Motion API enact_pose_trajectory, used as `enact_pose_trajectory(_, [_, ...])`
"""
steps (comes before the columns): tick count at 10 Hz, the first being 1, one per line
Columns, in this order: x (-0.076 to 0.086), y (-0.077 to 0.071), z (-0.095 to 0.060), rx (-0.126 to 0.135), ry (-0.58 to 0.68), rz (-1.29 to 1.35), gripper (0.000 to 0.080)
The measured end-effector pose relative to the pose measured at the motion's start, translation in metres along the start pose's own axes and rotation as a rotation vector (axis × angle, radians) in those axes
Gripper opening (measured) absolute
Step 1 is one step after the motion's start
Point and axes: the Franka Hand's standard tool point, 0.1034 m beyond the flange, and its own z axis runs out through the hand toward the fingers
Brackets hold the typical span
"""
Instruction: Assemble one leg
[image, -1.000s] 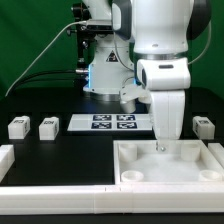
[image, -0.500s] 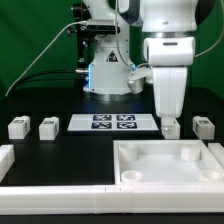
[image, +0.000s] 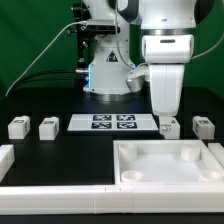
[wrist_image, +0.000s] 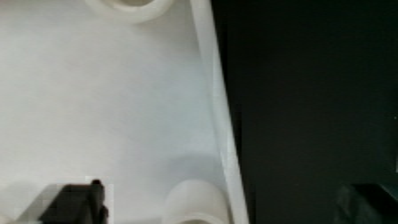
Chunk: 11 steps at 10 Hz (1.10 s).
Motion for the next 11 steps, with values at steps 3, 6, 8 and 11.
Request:
enact_pose_trajectory(3, [0.007, -0.016, 0.004, 0.008, 0.033, 0.56, 0.0649])
enact_pose_trajectory(6, [0.025, -0.023, 0.005, 0.032, 0.043, 0.973, 0.0649])
enact_pose_trajectory(8, [0.039, -0.029, 0.004, 0.041, 0.045, 1.137, 0.0649])
enact_pose_trajectory(11, [0.056, -0.038, 0.006, 0.053, 0.044, 1.198, 0.0649])
